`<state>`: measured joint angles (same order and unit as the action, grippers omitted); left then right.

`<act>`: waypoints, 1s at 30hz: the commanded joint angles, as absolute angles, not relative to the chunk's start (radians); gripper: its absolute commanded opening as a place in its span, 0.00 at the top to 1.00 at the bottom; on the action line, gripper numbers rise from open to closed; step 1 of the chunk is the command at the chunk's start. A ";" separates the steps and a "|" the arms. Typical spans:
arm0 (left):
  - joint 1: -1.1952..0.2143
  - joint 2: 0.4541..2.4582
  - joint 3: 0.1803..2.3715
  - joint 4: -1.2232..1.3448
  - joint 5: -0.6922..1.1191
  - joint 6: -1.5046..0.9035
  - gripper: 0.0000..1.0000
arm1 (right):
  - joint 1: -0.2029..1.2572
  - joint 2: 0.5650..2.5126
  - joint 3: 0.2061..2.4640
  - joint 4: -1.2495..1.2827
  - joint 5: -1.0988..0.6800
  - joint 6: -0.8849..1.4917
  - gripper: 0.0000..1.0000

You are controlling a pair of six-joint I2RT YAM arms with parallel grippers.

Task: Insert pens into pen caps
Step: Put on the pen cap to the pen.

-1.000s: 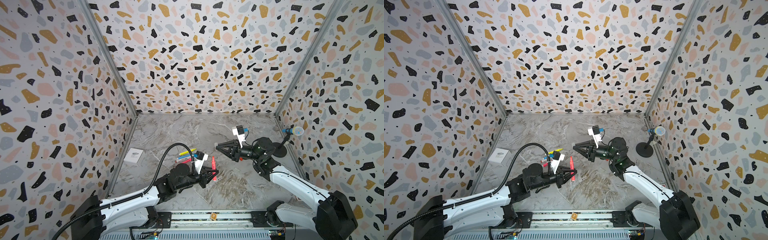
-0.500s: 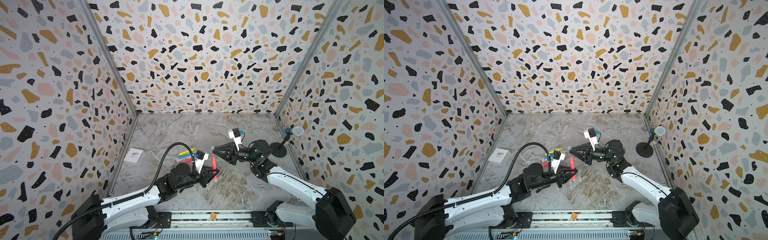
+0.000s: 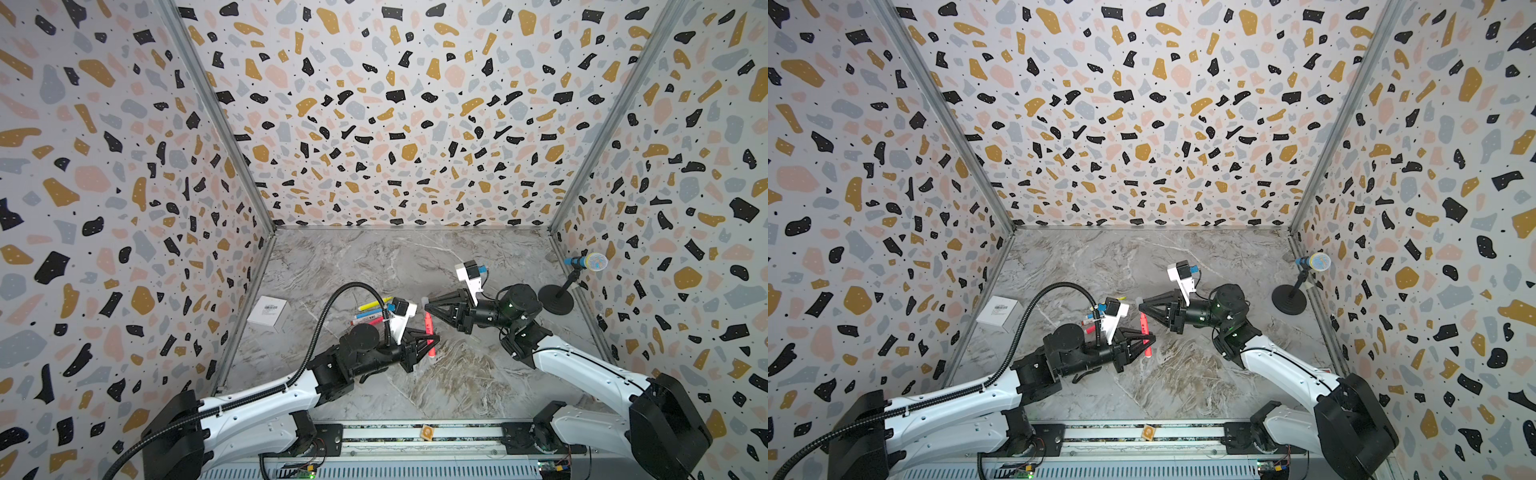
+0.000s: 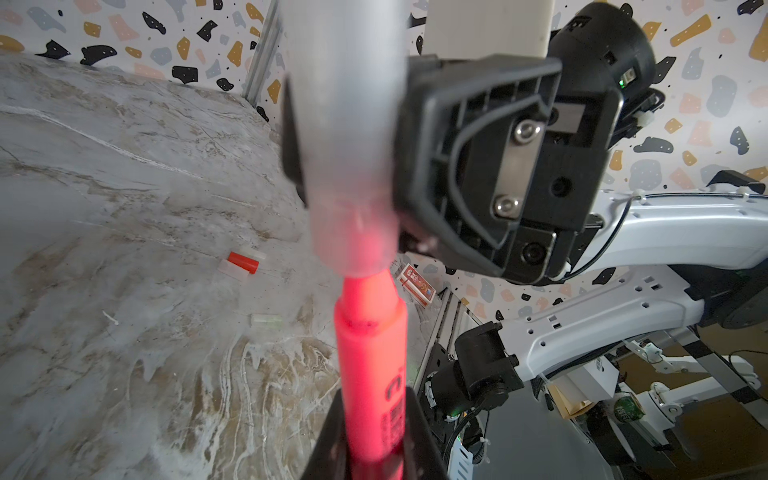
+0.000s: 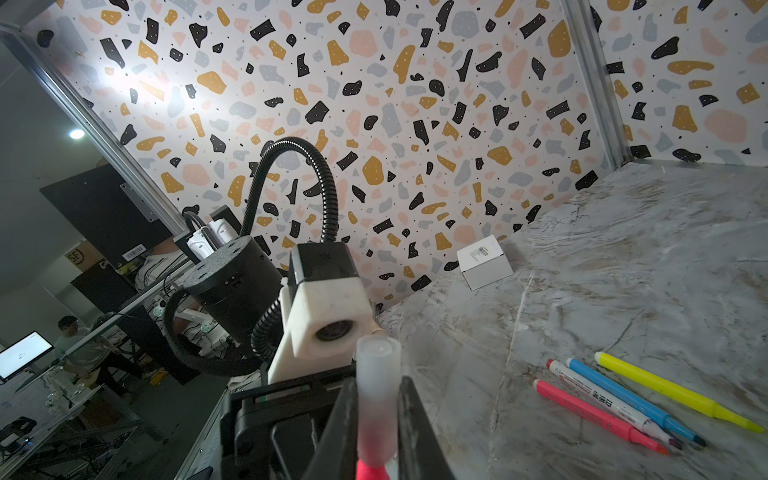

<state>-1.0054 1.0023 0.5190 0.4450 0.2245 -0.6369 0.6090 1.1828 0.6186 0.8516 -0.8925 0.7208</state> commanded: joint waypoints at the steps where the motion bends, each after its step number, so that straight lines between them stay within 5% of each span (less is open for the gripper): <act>1: -1.011 0.980 0.550 0.494 0.224 -0.630 1.00 | 0.615 1.161 0.612 0.893 -0.889 0.732 1.00; 22: -1.011 0.973 0.585 0.547 0.186 -0.637 1.00 | 0.656 1.085 0.532 0.841 -0.865 0.647 1.00; 30: -1.011 1.008 0.555 0.531 0.199 -0.612 1.00 | 0.656 1.010 0.590 0.689 -0.828 0.567 0.84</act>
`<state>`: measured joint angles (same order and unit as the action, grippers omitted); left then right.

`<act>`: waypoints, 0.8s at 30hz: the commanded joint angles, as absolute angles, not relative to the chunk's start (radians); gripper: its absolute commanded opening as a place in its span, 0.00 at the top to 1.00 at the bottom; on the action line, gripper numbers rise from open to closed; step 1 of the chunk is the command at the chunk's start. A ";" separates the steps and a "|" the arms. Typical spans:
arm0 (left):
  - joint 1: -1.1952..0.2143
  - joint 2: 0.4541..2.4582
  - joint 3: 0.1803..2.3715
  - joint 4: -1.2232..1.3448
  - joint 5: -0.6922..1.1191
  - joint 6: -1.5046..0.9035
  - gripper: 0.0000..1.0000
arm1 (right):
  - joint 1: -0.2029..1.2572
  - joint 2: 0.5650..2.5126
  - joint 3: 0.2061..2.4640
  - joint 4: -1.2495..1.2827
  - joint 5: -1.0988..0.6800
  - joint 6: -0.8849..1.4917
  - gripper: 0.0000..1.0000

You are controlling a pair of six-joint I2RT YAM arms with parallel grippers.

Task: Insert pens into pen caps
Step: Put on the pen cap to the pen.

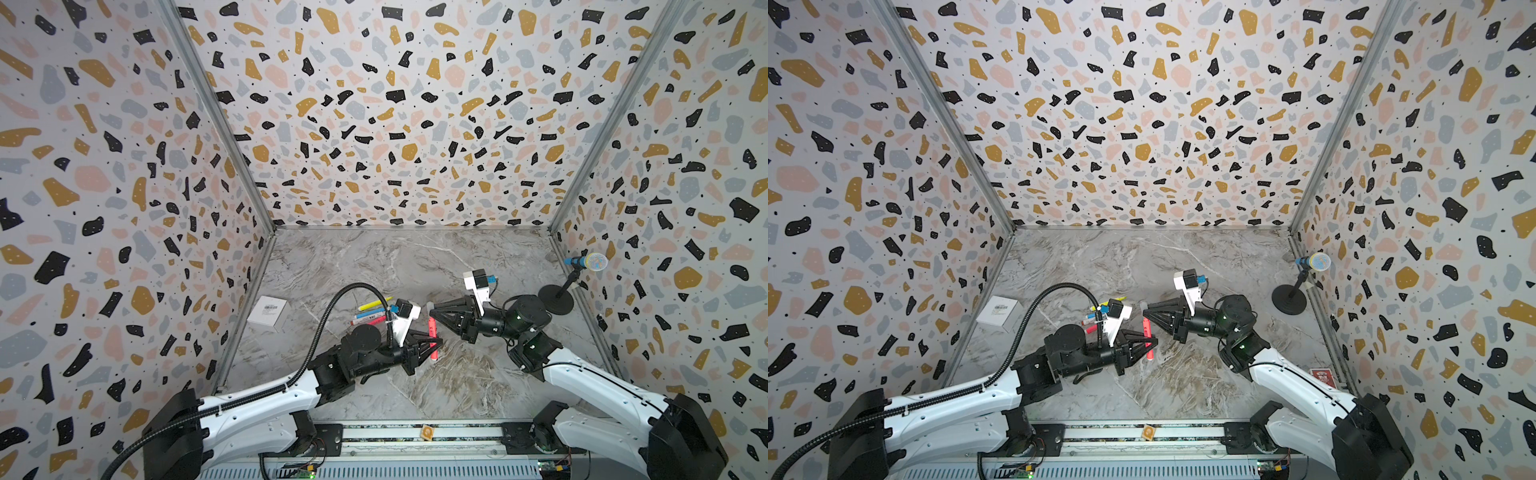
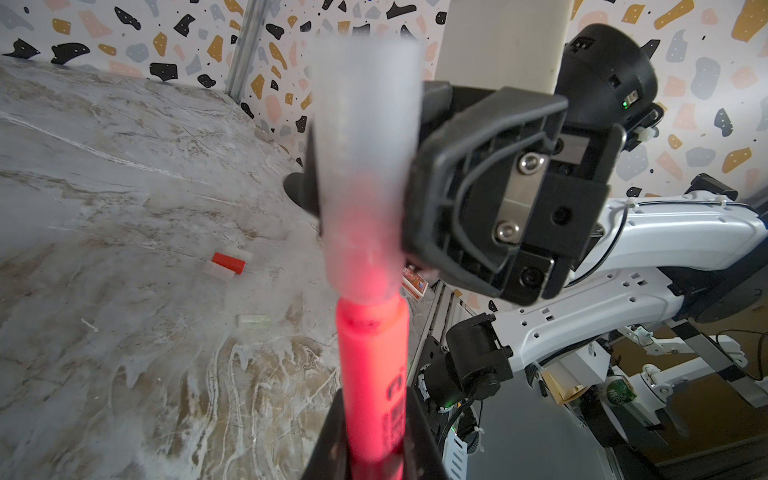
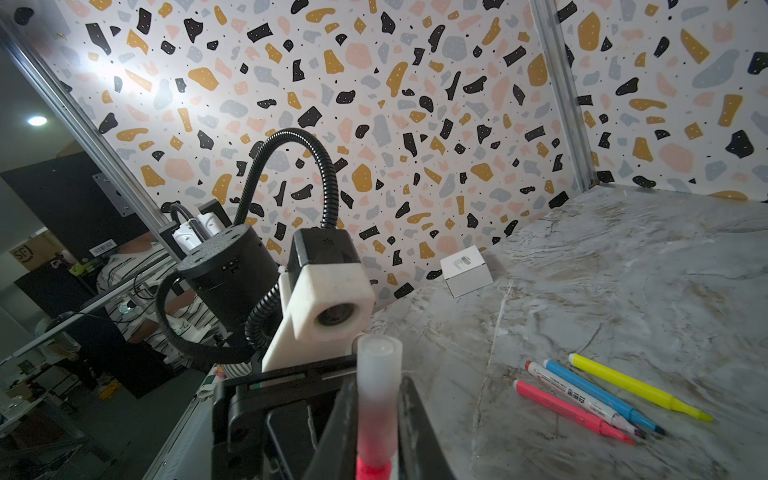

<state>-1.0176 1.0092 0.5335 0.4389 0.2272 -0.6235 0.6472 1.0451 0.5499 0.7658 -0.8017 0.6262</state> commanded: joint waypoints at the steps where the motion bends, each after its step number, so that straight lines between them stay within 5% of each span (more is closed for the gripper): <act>1: -1.011 1.010 0.543 0.540 0.196 -0.611 1.00 | 0.656 1.003 0.593 0.682 -0.827 0.561 0.77; 4: -1.012 1.014 0.527 0.565 0.197 -0.611 1.00 | 0.651 0.985 0.599 0.644 -0.819 0.541 0.55; 8: -1.011 1.014 0.528 0.565 0.207 -0.606 1.00 | 0.644 0.955 0.587 0.598 -0.832 0.523 0.45; 16: -1.011 1.011 0.536 0.531 0.215 -0.586 1.00 | 0.550 0.904 0.703 0.400 -0.805 0.475 0.40; 24: -1.014 1.001 0.527 0.502 0.216 -0.582 1.00 | 0.521 1.109 1.011 0.166 -0.916 0.400 0.41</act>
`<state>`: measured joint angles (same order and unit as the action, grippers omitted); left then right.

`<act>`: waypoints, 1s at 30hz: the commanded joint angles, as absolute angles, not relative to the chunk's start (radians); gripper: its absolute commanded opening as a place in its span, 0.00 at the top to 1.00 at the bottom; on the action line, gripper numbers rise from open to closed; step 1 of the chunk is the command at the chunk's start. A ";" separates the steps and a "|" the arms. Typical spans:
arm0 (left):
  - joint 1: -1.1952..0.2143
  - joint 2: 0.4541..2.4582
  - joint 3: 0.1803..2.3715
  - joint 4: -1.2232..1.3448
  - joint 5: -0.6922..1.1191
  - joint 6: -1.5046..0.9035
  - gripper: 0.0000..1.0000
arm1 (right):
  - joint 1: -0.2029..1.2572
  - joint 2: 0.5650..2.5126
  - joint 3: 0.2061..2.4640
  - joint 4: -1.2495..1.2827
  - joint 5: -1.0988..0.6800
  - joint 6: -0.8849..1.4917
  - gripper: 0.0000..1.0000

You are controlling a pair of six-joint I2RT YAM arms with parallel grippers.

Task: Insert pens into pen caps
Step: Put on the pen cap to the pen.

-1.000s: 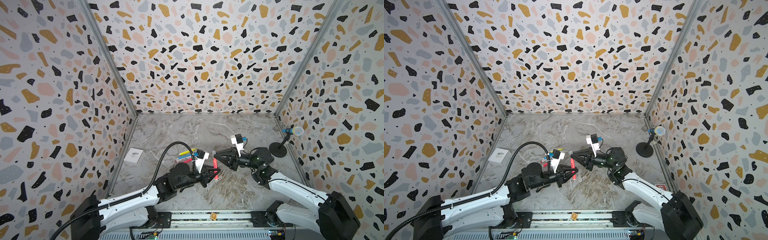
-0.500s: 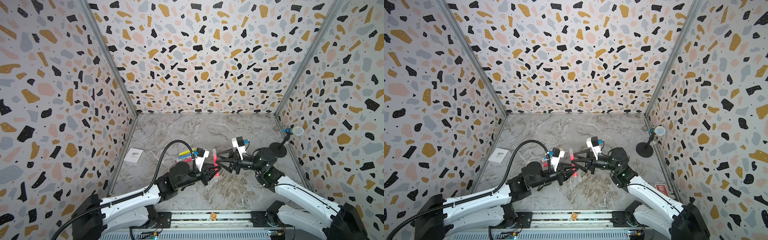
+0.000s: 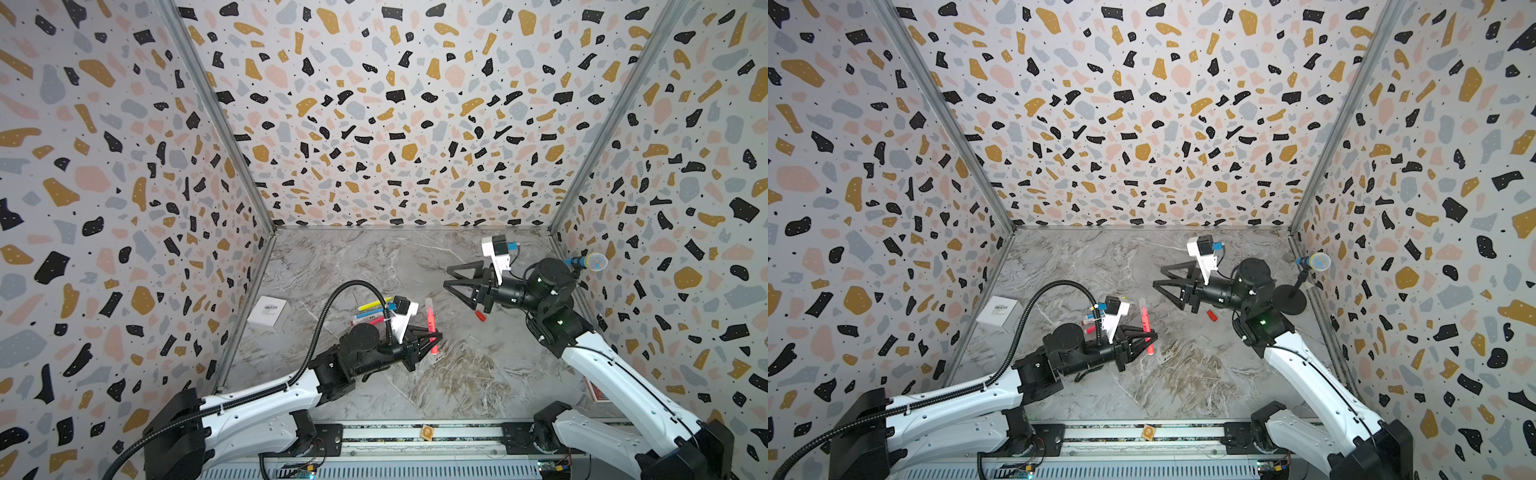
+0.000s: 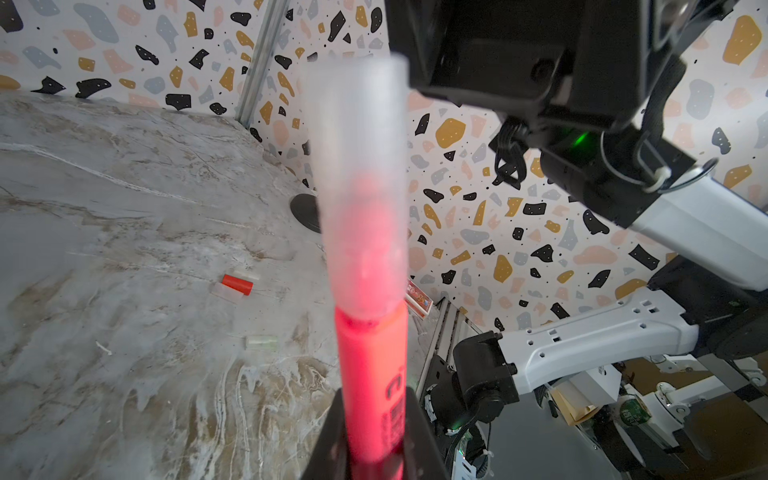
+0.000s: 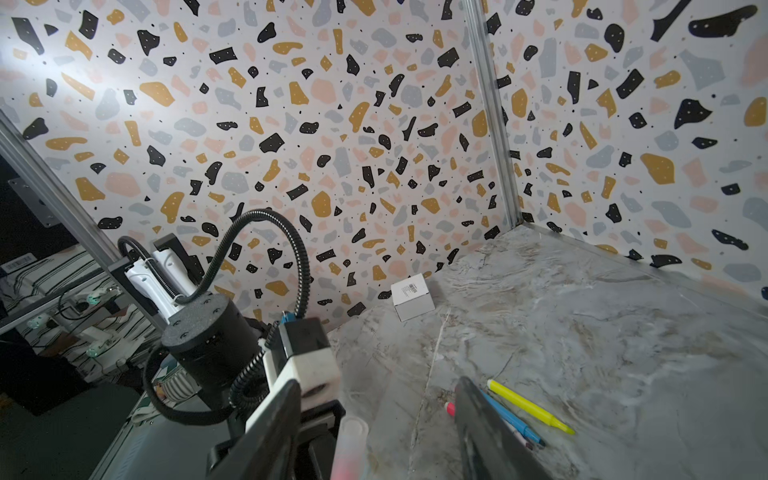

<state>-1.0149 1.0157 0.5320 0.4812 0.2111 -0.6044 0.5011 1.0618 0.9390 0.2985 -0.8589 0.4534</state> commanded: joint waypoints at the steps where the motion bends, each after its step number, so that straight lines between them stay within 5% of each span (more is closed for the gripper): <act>1: -1.014 1.004 0.531 0.493 0.216 -0.579 1.00 | 0.541 1.129 1.040 0.122 -0.910 0.374 0.42; 14: -1.016 1.031 0.558 0.453 0.216 -0.563 1.00 | 0.665 1.264 1.148 -0.137 -0.822 0.241 0.50; 18: -1.016 1.024 0.557 0.457 0.214 -0.569 1.00 | 0.666 1.269 1.141 -0.143 -0.819 0.245 0.69; 30: -1.015 0.984 0.567 0.468 0.154 -0.589 1.00 | 0.678 1.227 1.055 -0.107 -0.832 0.266 1.00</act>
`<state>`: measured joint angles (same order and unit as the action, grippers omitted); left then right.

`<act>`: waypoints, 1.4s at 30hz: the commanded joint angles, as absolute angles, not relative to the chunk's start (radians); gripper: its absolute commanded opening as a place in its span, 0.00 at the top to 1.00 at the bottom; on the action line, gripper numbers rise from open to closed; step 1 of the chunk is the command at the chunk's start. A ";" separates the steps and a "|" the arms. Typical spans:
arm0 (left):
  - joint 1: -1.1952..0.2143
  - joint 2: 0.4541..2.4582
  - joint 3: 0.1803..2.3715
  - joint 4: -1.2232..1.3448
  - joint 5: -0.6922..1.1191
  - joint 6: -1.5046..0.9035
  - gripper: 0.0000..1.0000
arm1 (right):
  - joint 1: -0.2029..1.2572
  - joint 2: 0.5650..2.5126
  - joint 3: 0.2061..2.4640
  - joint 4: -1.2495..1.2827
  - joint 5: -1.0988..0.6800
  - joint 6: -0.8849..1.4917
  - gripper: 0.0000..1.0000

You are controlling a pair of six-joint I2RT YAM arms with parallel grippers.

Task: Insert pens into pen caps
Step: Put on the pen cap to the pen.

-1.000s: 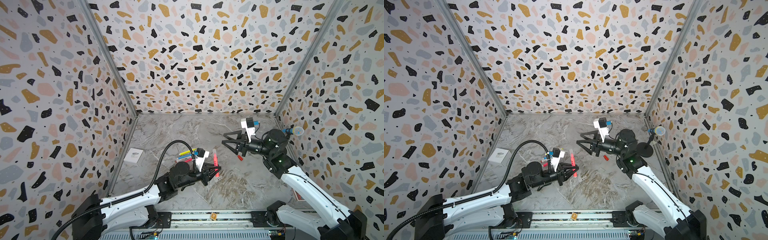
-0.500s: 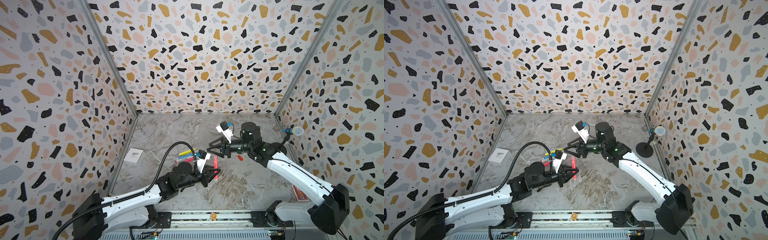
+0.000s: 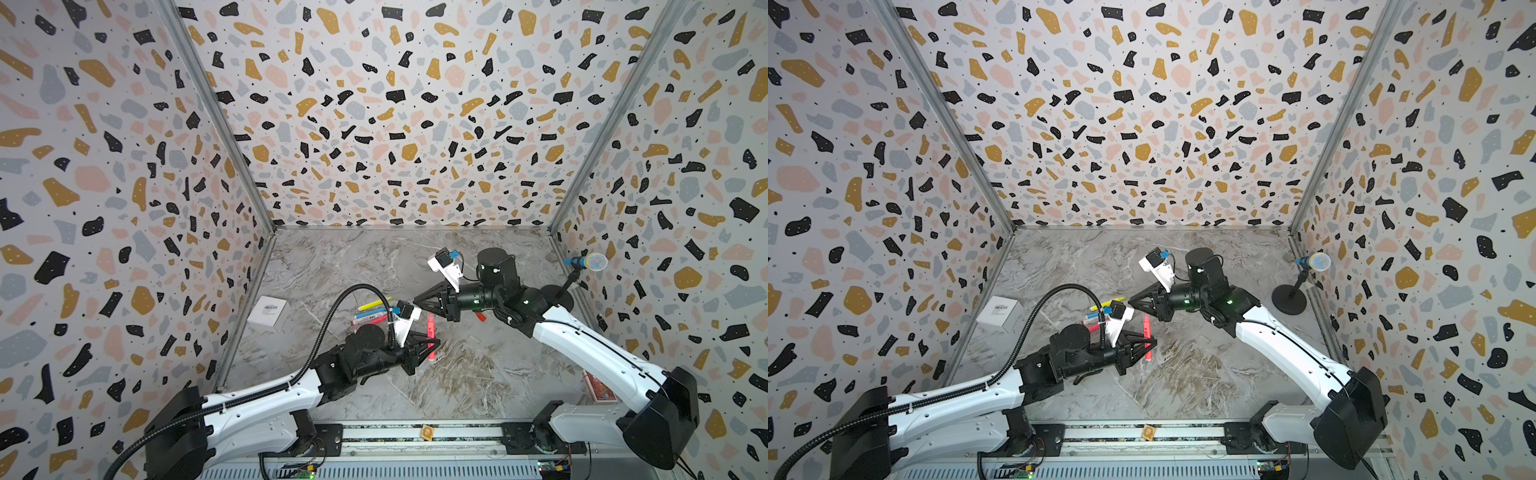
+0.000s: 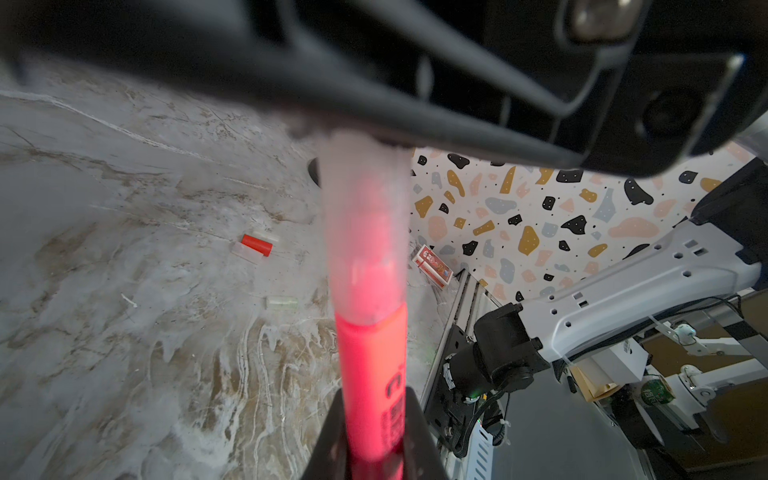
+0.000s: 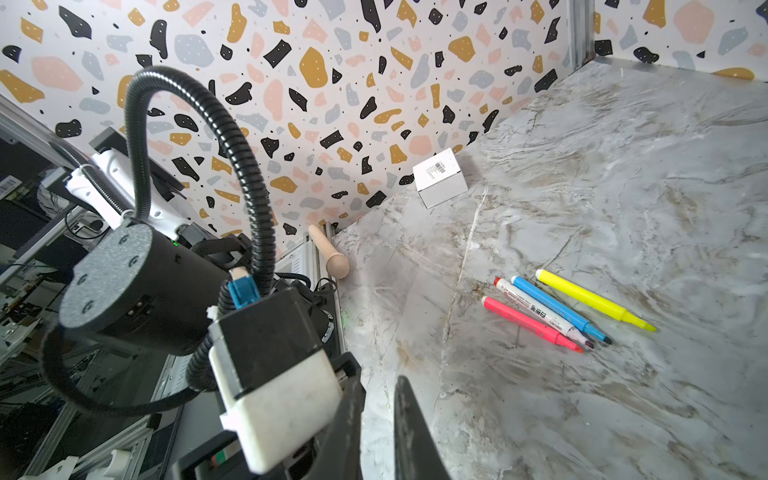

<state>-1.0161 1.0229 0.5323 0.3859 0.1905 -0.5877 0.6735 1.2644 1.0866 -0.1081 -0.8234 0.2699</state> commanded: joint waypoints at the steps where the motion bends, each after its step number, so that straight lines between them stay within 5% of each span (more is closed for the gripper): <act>1: -1.015 0.978 0.568 0.471 0.143 -0.589 1.00 | 0.680 1.222 1.040 -0.102 -0.830 0.269 1.00; 27: -0.903 0.862 0.608 0.610 0.002 -0.574 1.00 | 1.011 1.109 0.605 0.040 -0.500 0.461 1.00; 36: -0.813 0.852 0.612 0.618 0.091 -0.585 1.00 | 1.041 1.131 0.603 0.055 -0.509 0.452 1.00; 40: -0.815 0.922 0.596 0.545 0.142 -0.543 1.00 | 0.941 1.099 0.699 0.068 -0.584 0.443 1.00; 42: -0.822 0.934 0.544 0.563 0.153 -0.555 1.00 | 0.870 1.081 0.801 0.012 -0.587 0.407 0.81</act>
